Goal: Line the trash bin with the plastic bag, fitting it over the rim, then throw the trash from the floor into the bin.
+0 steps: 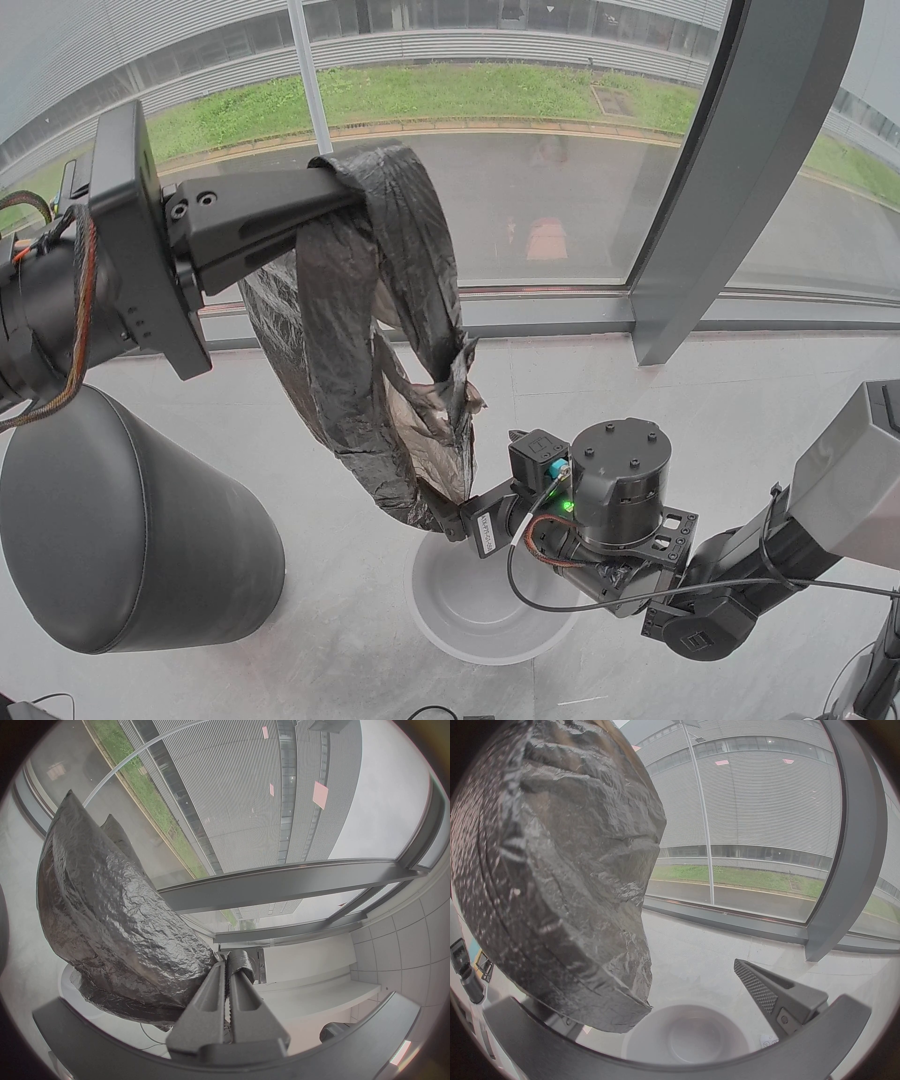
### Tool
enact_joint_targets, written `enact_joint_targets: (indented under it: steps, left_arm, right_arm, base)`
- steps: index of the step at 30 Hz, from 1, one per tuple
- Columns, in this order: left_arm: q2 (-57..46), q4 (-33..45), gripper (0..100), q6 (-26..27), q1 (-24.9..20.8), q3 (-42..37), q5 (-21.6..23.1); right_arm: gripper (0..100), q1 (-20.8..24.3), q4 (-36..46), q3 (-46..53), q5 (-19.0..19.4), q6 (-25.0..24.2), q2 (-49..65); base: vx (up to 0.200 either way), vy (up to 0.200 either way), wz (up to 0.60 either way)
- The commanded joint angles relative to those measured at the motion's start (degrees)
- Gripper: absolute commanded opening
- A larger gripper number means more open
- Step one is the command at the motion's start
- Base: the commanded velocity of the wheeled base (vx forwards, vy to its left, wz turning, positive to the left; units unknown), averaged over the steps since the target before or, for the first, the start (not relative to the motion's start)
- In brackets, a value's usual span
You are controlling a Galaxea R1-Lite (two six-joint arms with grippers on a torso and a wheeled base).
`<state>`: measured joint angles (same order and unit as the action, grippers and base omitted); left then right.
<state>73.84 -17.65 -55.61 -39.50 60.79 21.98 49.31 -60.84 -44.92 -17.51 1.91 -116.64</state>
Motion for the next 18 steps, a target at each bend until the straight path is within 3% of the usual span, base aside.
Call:
enact_joint_targets:
  steps: [1,8,9,18]
  left_arm:
    - [-0.1,0.0,0,-0.1,0.0,-0.1,0.0]
    - [0.0,0.0,0,-0.1,0.0,-0.1,0.0]
    - [0.0,0.0,0,-0.1,0.0,-0.1,0.0]
    - [-0.2,0.0,0,-0.1,0.0,-0.1,0.0]
  right_arm:
    - [100,0.0,-1.7,0.0,0.0,0.1,-1.7]
    - [100,-0.1,-3.2,-0.2,0.0,0.4,-3.2]
    - [0,-0.2,-3.2,-0.2,0.0,0.4,-3.3]
    - [0,-0.1,-3.3,0.0,0.1,-0.1,-3.7]
  base:
    - [0.000,0.000,0.00]
    - [0.000,0.000,0.00]
    - [0.000,0.000,0.00]
    - [0.000,0.000,0.00]
